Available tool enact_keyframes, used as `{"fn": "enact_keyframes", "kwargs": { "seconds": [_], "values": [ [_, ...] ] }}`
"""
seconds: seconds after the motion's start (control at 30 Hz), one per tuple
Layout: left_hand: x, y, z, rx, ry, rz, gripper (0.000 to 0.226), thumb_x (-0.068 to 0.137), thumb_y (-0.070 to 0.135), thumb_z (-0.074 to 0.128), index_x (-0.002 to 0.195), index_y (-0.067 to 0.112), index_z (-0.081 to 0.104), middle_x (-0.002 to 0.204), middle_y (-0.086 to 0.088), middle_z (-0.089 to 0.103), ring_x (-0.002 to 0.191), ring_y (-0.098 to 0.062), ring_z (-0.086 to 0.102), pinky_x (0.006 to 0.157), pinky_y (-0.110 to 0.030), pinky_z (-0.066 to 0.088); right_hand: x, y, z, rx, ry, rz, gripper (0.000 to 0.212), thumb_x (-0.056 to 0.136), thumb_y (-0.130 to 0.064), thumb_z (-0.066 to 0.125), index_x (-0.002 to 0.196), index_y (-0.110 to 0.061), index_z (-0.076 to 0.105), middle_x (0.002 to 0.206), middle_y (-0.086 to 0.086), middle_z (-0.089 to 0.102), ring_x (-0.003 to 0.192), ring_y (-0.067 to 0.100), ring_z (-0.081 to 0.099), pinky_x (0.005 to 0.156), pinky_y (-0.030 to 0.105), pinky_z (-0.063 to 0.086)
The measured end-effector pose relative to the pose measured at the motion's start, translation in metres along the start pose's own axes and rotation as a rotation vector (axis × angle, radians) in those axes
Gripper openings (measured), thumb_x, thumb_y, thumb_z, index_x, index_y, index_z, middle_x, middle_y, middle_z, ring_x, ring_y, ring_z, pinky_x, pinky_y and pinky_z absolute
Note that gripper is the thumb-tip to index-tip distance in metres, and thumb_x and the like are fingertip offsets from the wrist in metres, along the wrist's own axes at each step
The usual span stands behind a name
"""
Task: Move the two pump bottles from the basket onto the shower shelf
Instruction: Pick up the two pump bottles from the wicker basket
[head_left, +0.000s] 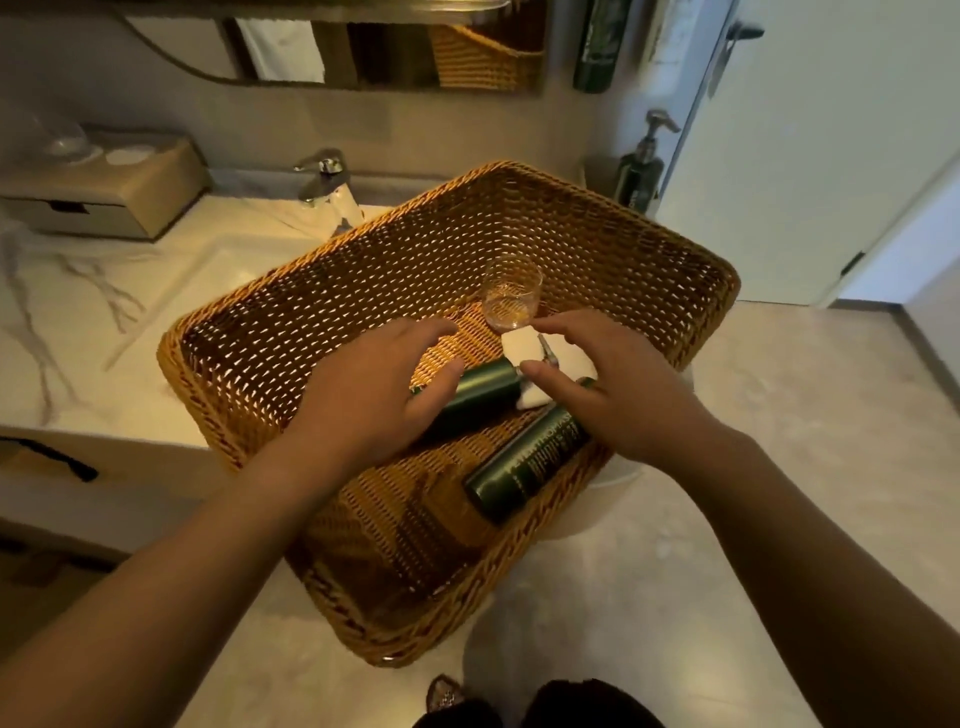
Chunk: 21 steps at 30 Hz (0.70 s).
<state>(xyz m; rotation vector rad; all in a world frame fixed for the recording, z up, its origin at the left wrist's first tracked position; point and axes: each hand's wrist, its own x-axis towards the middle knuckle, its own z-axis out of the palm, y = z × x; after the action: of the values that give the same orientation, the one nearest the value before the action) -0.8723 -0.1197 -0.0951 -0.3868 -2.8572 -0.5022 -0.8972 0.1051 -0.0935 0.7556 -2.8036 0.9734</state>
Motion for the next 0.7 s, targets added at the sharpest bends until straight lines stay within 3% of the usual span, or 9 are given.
{"fn": "enact_keyframes", "kwargs": {
  "seconds": [0.13, 0.33, 0.53, 0.7],
  "values": [
    [0.017, -0.012, 0.014, 0.002, -0.037, 0.016, 0.054, 0.087, 0.059, 0.026, 0.130, 0.030, 0.043, 0.121, 0.000, 0.059, 0.082, -0.008, 0.050, 0.065, -0.031, 0.047, 0.007, 0.004, 0.004, -0.063, 0.046, 0.114, 0.051, 0.084, -0.055, 0.046, 0.125, -0.025, 0.052, 0.126, -0.004, 0.056, 0.109, 0.008, 0.048, 0.083, 0.024, 0.038],
    [0.036, -0.023, 0.027, 0.014, -0.068, 0.022, 0.053, 0.087, 0.057, 0.031, 0.130, 0.030, 0.044, 0.123, 0.002, 0.058, 0.071, -0.004, 0.044, 0.062, -0.027, 0.043, 0.023, 0.008, 0.008, -0.055, 0.020, 0.168, 0.051, 0.085, -0.054, 0.047, 0.126, -0.024, 0.050, 0.127, -0.002, 0.054, 0.113, 0.014, 0.050, 0.091, 0.039, 0.045],
    [0.058, -0.041, 0.028, -0.013, -0.115, 0.129, 0.050, 0.088, 0.055, 0.033, 0.130, 0.030, 0.044, 0.122, 0.002, 0.058, 0.074, -0.005, 0.045, 0.064, -0.028, 0.045, 0.030, -0.002, 0.014, -0.098, 0.044, 0.239, 0.053, 0.085, -0.054, 0.047, 0.129, -0.024, 0.048, 0.129, -0.003, 0.053, 0.113, 0.012, 0.048, 0.087, 0.027, 0.038],
    [0.087, -0.061, 0.022, -0.038, -0.146, 0.295, 0.049, 0.087, 0.055, 0.034, 0.129, 0.031, 0.045, 0.123, 0.002, 0.059, 0.086, -0.012, 0.056, 0.069, -0.033, 0.049, 0.031, -0.020, 0.020, -0.128, 0.162, 0.388, 0.048, 0.087, -0.051, 0.050, 0.128, -0.027, 0.049, 0.126, -0.005, 0.053, 0.107, 0.010, 0.049, 0.087, 0.031, 0.045]
  ]
}}
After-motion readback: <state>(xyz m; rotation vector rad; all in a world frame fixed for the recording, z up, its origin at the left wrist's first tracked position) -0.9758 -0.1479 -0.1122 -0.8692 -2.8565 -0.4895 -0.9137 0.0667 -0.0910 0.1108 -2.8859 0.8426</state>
